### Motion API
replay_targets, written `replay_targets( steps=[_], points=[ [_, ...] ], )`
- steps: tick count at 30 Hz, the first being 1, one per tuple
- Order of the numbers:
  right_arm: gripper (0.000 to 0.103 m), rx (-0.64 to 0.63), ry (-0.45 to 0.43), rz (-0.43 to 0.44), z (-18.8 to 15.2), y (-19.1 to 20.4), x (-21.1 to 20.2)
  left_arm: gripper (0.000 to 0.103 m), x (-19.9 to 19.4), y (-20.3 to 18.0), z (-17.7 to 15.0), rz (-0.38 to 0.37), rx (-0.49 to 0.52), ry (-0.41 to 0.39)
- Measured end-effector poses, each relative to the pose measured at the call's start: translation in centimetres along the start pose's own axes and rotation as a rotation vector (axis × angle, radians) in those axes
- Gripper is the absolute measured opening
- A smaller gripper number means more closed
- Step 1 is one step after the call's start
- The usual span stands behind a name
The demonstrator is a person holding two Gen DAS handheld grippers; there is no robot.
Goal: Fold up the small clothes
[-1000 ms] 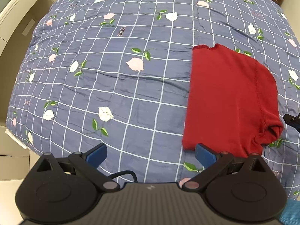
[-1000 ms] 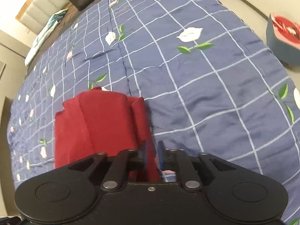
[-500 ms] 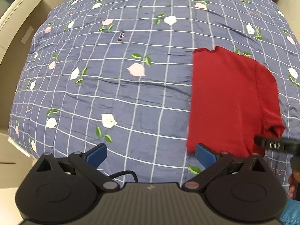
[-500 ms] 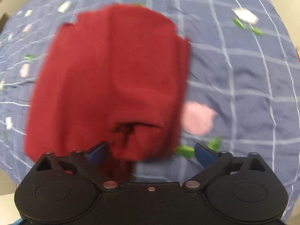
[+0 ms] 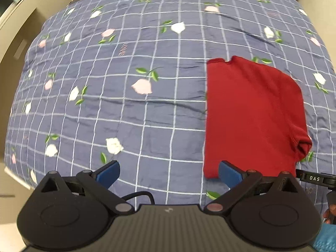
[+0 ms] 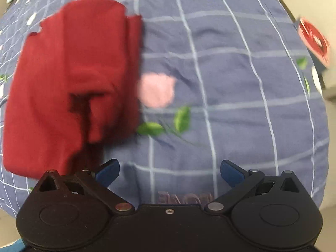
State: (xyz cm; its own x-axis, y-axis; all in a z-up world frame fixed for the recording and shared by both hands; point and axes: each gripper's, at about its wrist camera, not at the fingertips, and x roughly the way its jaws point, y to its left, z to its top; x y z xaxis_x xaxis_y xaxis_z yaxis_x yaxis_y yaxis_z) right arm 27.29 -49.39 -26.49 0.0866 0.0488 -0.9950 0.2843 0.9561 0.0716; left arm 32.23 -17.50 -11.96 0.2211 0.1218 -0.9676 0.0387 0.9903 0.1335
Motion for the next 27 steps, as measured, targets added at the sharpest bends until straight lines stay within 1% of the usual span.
replay_targets(
  steps=[2,5,12,20,27],
  points=[
    [0.102,0.033,0.007,0.022,-0.7,-0.9,0.0,0.102,0.1,-0.3,0.0,-0.004,0.011,-0.003],
    [0.102,0.024,0.011,0.031,-1.1,-1.1,-0.3,0.102,0.2,-0.3,0.1,-0.013,0.008,-0.002],
    [0.103,-0.051,0.042,0.003,-1.2,0.0,0.0,0.102,0.6,-0.3,0.1,-0.028,-0.002,0.01],
    [0.103,-0.1,0.07,-0.002,-1.2,0.3,0.3,0.102,0.7,-0.6,0.1,-0.046,-0.014,0.015],
    [0.103,-0.142,0.078,-0.015,-2.4,0.2,0.4,0.102,0.9,-0.9,-0.2,-0.055,-0.017,0.022]
  ],
)
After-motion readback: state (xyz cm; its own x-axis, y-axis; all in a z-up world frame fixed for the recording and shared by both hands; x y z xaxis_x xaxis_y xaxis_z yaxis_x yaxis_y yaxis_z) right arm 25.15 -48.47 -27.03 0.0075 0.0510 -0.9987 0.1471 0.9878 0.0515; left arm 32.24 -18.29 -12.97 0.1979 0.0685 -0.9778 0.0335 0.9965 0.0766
